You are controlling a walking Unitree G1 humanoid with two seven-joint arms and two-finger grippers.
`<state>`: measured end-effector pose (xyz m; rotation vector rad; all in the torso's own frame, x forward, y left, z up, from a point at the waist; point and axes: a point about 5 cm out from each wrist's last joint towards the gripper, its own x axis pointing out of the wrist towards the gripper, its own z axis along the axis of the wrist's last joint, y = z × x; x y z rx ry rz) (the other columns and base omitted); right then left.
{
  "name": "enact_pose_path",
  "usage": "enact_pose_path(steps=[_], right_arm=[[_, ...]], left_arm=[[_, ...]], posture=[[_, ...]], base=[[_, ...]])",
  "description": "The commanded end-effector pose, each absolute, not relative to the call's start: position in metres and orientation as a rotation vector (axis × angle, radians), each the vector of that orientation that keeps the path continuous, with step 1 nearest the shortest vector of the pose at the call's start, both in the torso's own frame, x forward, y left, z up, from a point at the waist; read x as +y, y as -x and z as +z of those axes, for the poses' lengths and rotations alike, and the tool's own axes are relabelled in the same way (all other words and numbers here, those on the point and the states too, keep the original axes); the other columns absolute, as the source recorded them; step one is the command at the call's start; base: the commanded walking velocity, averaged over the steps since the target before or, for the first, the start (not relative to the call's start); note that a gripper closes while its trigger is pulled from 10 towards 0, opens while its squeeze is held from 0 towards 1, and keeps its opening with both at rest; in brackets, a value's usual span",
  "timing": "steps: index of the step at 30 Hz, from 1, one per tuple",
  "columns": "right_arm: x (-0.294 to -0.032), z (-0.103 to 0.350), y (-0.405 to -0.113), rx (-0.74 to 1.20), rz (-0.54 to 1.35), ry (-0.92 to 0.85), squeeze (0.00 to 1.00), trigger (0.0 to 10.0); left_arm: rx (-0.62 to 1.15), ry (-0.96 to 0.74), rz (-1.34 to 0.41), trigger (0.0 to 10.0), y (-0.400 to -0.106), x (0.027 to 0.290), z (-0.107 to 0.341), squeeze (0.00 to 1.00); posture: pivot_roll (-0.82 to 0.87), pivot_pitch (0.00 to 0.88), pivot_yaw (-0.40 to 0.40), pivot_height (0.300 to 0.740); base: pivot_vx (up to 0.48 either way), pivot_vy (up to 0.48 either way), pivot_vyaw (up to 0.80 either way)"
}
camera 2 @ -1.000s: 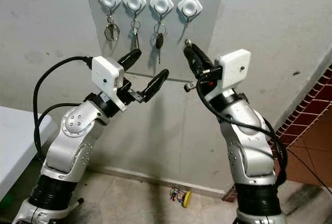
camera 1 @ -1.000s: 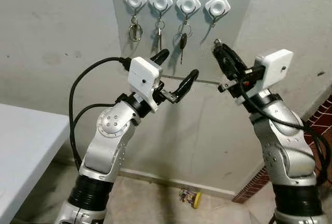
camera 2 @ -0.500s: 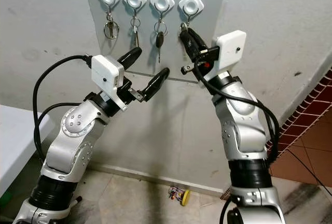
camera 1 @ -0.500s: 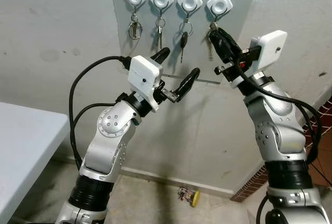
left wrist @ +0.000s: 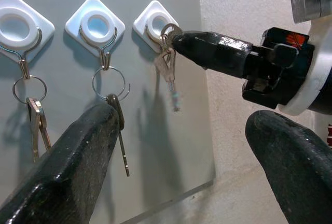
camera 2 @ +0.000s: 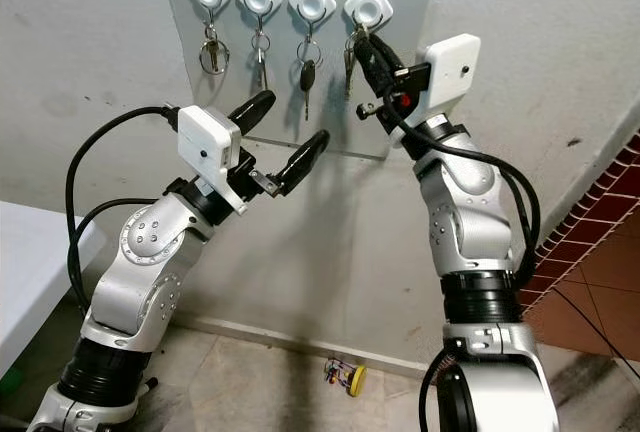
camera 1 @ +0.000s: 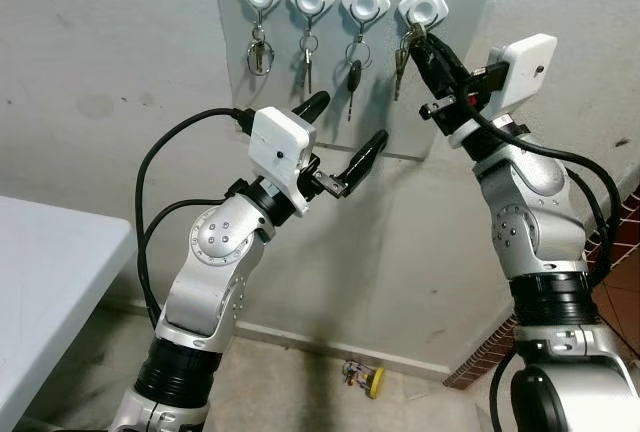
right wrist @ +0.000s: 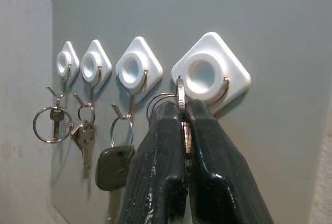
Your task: Hang keys on a hook
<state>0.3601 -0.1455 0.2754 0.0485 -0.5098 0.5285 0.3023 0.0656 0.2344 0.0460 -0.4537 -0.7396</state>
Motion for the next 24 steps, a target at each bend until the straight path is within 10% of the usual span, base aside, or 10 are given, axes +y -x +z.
enact_pose_path(steps=[1,24], right_arm=[[-0.152,0.286,-0.363,-0.543,0.514,-0.058,0.0,10.0],[-0.153,0.268,-0.366,-0.458,0.536,-0.065,0.0,10.0]], left_arm=[[-0.471,-0.051,-0.746,10.0,-0.301,0.064,0.24,0.0],[-0.476,-0.047,-0.735,10.0,-0.301,0.065,0.242,0.0]], posture=[[-0.03,0.045,-0.034,0.74],[-0.03,0.056,-0.035,0.74]], base=[[0.0,0.0,0.0],[0.0,0.0,0.0]])
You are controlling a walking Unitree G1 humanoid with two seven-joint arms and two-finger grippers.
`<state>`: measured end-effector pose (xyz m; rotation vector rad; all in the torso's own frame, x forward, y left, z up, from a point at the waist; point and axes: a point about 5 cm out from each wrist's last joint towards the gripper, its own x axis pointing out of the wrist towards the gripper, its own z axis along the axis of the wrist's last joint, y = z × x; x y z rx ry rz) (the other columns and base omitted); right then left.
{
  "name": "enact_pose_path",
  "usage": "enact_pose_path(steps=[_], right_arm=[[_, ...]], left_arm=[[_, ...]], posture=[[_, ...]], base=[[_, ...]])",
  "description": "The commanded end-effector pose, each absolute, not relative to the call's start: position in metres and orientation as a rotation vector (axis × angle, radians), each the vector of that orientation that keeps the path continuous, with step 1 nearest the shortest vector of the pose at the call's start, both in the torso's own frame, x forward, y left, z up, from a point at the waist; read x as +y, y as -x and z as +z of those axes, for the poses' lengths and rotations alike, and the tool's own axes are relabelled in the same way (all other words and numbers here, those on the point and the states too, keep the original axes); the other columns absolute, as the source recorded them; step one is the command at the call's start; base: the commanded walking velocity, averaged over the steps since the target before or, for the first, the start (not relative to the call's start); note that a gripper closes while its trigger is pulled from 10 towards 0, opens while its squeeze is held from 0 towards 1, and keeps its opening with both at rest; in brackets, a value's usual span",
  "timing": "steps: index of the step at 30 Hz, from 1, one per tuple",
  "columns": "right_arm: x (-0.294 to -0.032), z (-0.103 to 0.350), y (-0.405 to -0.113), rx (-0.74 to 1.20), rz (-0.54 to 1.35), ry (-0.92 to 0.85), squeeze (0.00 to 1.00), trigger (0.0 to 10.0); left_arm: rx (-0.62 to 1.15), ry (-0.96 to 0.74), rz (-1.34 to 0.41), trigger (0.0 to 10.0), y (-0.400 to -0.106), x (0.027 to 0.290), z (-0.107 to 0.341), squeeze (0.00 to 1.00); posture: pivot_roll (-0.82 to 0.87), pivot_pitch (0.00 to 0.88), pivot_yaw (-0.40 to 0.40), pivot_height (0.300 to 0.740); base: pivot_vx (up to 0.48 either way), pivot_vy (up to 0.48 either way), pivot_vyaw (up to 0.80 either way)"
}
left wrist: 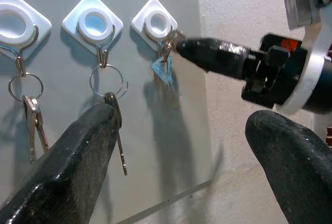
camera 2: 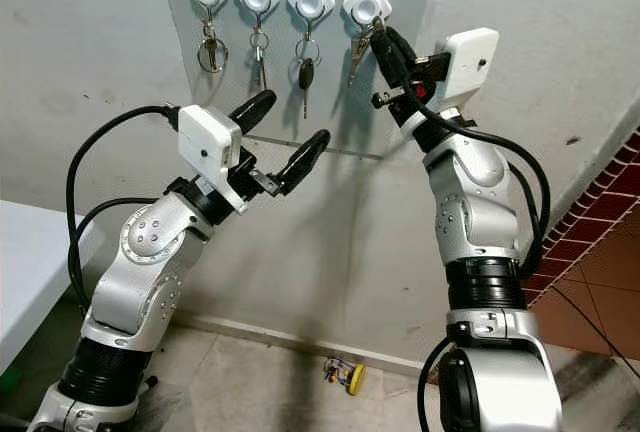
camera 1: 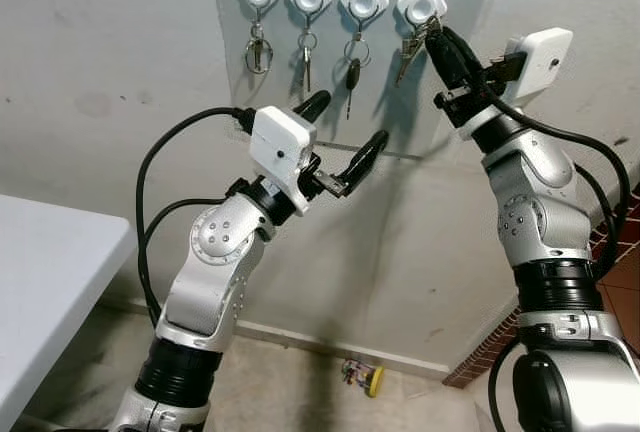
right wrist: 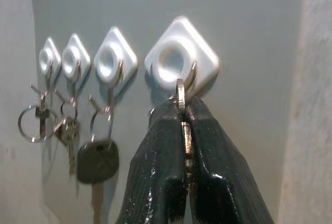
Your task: Hang keys on a hook
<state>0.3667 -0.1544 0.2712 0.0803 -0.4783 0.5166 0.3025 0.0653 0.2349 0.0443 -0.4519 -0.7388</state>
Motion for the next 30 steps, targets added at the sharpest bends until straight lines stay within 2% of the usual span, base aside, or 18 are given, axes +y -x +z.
enact_pose_path(steps=[1,12,13,14,30], right_arm=[[-0.152,0.267,-0.366,-0.453,0.536,-0.065,0.0,10.0],[-0.154,0.265,-0.365,-0.444,0.532,-0.07,0.0,10.0],[-0.155,0.265,-0.364,-0.447,0.532,-0.079,0.84,10.0],[-0.156,0.266,-0.364,-0.452,0.531,-0.087,1.0,10.0],[-0.16,0.274,-0.353,-0.642,0.478,-0.206,1.0,10.0]], left_arm=[[-0.476,-0.045,-0.734,10.0,-0.301,0.065,0.242,0.0],[-0.473,-0.041,-0.735,10.0,-0.301,0.064,0.241,0.0],[-0.474,-0.039,-0.735,10.0,-0.301,0.064,0.241,0.0],[-0.474,-0.038,-0.736,10.0,-0.301,0.064,0.241,0.0],[-0.472,-0.043,-0.729,10.0,-0.3,0.065,0.241,0.0]], posture=[[-0.03,0.056,-0.035,0.74],[-0.04,0.06,-0.039,0.74],[-0.04,0.06,-0.039,0.74],[-0.04,0.059,-0.039,0.74],[-0.02,0.056,-0.039,0.74]], base=[[0.0,0.0,0.0],[0.0,0.0,0.0],[0.0,0.0,0.0],[0.0,0.0,0.0],[0.0,0.0,0.0]])
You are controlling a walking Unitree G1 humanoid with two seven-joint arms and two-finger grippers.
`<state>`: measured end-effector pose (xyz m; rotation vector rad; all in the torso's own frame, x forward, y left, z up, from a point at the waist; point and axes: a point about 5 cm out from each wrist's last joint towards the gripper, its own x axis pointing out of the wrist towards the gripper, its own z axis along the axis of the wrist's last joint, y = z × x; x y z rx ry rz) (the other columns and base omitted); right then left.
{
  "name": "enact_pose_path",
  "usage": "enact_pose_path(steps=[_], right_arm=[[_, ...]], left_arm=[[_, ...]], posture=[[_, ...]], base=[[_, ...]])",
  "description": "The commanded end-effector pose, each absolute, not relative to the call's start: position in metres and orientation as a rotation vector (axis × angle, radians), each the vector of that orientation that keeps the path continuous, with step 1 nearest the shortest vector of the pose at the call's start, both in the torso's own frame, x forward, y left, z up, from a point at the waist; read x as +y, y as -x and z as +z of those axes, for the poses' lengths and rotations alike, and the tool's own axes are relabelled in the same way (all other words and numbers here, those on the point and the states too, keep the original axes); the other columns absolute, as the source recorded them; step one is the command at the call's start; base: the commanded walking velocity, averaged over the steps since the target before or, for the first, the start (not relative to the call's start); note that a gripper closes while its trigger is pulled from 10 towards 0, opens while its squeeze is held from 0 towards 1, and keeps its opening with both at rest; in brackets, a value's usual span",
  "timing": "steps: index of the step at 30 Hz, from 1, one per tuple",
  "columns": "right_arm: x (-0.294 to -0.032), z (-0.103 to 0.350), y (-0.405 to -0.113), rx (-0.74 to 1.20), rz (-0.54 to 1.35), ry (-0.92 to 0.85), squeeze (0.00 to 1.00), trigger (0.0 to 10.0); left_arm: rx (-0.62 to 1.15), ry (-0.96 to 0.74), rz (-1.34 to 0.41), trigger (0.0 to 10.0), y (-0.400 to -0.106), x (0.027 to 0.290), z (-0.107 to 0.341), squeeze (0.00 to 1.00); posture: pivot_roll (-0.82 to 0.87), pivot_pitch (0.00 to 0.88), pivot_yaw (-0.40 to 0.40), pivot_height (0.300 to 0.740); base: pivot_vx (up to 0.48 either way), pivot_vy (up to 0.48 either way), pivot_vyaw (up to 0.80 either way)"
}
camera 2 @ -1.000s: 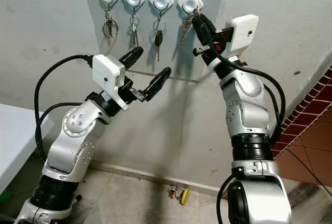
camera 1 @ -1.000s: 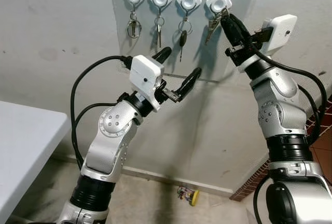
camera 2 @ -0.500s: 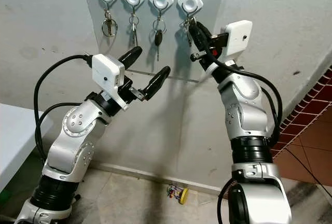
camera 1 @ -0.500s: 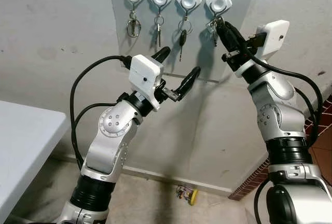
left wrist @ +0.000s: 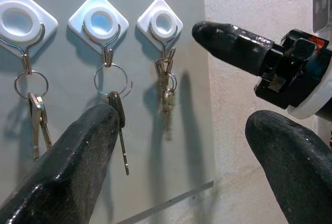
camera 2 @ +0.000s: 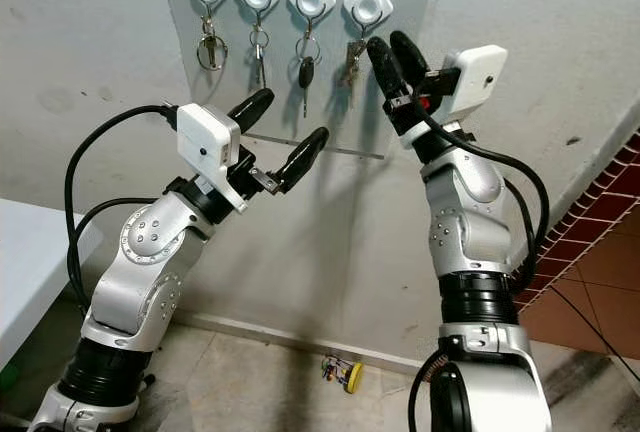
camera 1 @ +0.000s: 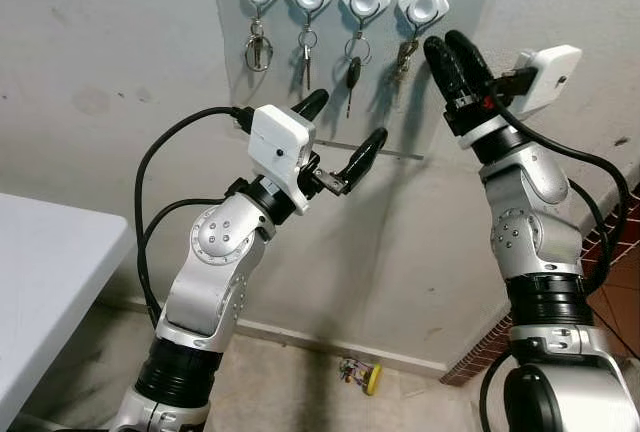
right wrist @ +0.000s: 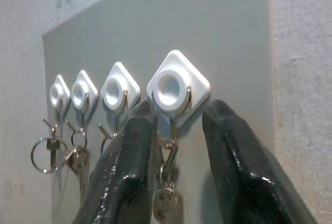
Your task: Hang keys on a hook
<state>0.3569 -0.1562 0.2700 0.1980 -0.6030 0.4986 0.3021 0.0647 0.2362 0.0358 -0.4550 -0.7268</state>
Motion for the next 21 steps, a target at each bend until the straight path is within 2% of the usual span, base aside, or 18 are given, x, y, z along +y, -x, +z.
enact_pose_path(steps=[1,4,5,6,13,14,21], right_arm=[[-0.16,0.274,-0.352,-0.644,0.472,-0.207,1.0,10.0],[-0.158,0.271,-0.35,-0.635,0.467,-0.192,1.0,10.0],[-0.157,0.264,-0.347,-0.62,0.469,-0.176,0.34,10.0],[-0.155,0.258,-0.343,-0.603,0.481,-0.159,0.0,10.0],[-0.148,0.226,-0.322,-0.521,0.555,-0.06,0.0,10.0],[-0.147,0.221,-0.318,-0.503,0.566,-0.043,1.0,10.0],[-0.15,0.188,-0.302,-0.396,0.567,0.003,1.0,10.0]], left_arm=[[-0.472,-0.044,-0.729,10.0,-0.299,0.065,0.241,0.0],[-0.468,-0.045,-0.728,10.0,-0.299,0.066,0.239,0.0],[-0.46,-0.05,-0.726,10.0,-0.299,0.066,0.236,0.0],[-0.454,-0.054,-0.724,10.0,-0.299,0.067,0.234,0.0],[-0.44,-0.098,-0.718,10.0,-0.298,0.071,0.221,0.0],[-0.436,-0.09,-0.719,10.0,-0.298,0.072,0.219,0.0],[-0.369,-0.141,-0.708,10.0,-0.299,0.076,0.192,0.0]], posture=[[-0.02,0.056,-0.039,0.74],[-0.02,0.057,-0.04,0.74],[-0.02,0.057,-0.04,0.74],[-0.02,0.058,-0.042,0.74],[-0.02,0.065,-0.04,0.74],[-0.02,0.065,-0.04,0.74],[-0.04,0.064,-0.029,0.74]], base=[[0.0,0.0,0.0],[0.0,0.0,0.0],[0.0,0.0,0.0],[0.0,0.0,0.0],[0.0,0.0,0.0],[0.0,0.0,0.0],[0.0,0.0,0.0]])
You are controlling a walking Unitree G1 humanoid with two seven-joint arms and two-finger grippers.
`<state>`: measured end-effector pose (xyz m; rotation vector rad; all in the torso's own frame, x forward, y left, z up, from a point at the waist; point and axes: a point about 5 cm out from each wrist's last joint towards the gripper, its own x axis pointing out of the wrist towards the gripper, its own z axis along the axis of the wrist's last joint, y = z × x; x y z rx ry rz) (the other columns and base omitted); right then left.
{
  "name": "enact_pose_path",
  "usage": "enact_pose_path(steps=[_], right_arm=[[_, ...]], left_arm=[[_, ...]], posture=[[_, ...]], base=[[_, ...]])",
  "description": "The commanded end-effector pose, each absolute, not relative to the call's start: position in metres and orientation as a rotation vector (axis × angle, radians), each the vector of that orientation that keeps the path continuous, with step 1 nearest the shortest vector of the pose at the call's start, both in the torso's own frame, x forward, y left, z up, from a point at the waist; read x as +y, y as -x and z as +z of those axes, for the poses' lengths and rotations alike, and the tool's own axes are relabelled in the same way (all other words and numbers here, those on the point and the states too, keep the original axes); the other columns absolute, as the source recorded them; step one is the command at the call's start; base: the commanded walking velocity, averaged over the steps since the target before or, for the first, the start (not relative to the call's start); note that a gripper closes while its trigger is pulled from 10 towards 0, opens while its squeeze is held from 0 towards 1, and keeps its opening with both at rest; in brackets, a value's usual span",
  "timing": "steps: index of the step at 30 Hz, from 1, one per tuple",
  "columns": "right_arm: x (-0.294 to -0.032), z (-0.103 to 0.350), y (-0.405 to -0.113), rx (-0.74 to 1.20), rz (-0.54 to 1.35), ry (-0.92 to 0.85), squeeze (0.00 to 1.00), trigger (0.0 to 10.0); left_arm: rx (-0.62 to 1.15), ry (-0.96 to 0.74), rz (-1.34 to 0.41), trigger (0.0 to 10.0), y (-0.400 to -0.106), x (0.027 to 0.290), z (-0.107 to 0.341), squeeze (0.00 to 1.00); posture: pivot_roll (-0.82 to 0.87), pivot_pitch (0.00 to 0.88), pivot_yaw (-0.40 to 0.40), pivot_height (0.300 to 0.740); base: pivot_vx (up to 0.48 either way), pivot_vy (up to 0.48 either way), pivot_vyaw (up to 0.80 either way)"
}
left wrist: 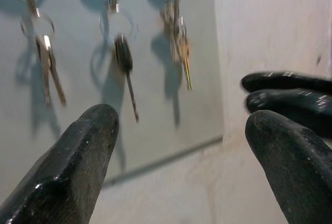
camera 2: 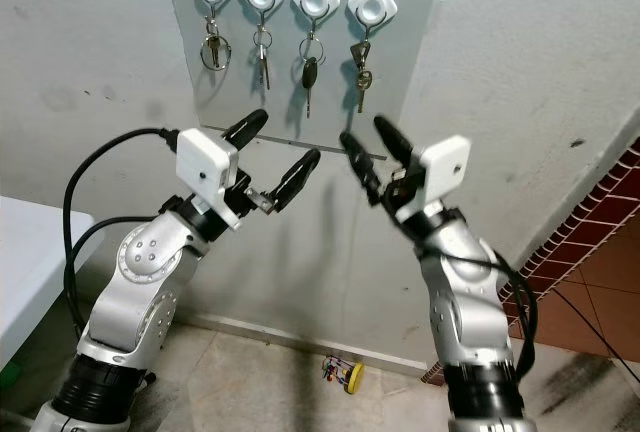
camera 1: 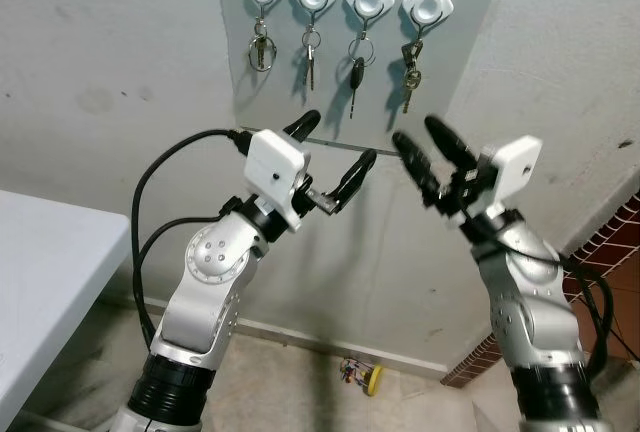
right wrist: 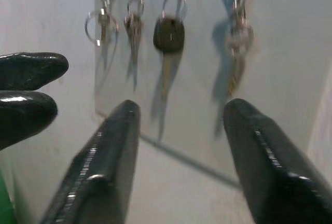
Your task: Hang keys on a hook
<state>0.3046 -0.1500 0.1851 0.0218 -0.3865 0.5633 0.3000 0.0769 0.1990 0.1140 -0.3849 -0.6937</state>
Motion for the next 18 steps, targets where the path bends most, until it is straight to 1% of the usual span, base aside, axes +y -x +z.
enact_pose_path(steps=[1,2,7,9,10,11,13,16,17,18], right_arm=[[-0.15,0.185,-0.301,-0.387,0.563,0.0,1.0,10.0],[-0.151,0.169,-0.298,-0.337,0.551,0.0,1.0,10.0],[-0.157,0.131,-0.291,-0.219,0.487,-0.035,1.0,10.0],[-0.16,0.11,-0.287,-0.154,0.446,-0.055,1.0,10.0],[-0.16,0.109,-0.286,-0.15,0.444,-0.058,1.0,10.0],[-0.164,0.086,-0.282,-0.075,0.404,-0.055,1.0,10.0],[-0.171,0.059,-0.274,0.024,0.351,-0.07,1.0,10.0],[-0.173,0.045,-0.27,0.08,0.329,-0.08,1.0,10.0],[-0.175,0.037,-0.267,0.111,0.311,-0.081,1.0,10.0],[-0.176,0.022,-0.26,0.17,0.287,-0.081,1.0,10.0]], left_arm=[[-0.358,-0.146,-0.708,10.0,-0.3,0.077,0.189,0.0],[-0.333,-0.191,-0.699,10.0,-0.3,0.077,0.178,0.0],[-0.245,-0.205,-0.672,10.0,-0.304,0.08,0.152,0.0],[-0.195,-0.241,-0.639,10.0,-0.307,0.083,0.135,0.0],[-0.193,-0.238,-0.636,10.0,-0.307,0.083,0.134,0.0],[-0.124,-0.237,-0.608,10.0,-0.31,0.087,0.118,0.0],[-0.046,-0.222,-0.576,10.0,-0.311,0.092,0.097,0.0],[0.008,-0.231,-0.558,10.0,-0.311,0.094,0.085,0.0],[0.041,-0.239,-0.538,10.0,-0.311,0.096,0.077,0.0],[0.105,-0.213,-0.501,10.0,-0.309,0.1,0.062,0.0]], posture=[[-0.04,0.064,-0.029,0.74],[-0.05,0.06,-0.025,0.74],[-0.05,0.057,-0.021,0.74],[-0.06,0.051,-0.014,0.74],[-0.06,0.051,-0.014,0.74],[-0.06,0.049,-0.011,0.74],[-0.06,0.049,-0.011,0.74],[-0.07,0.049,-0.01,0.74],[-0.07,0.044,-0.007,0.74],[-0.07,0.044,-0.006,0.74]], base=[[0.0,0.0,0.0],[0.0,0.0,0.0],[0.0,0.0,0.0],[0.0,0.0,0.0],[0.0,0.0,0.0],[0.0,0.0,0.0],[0.0,0.0,0.0],[0.0,0.0,0.0],[0.0,0.0,0.0],[0.0,0.0,0.0]])
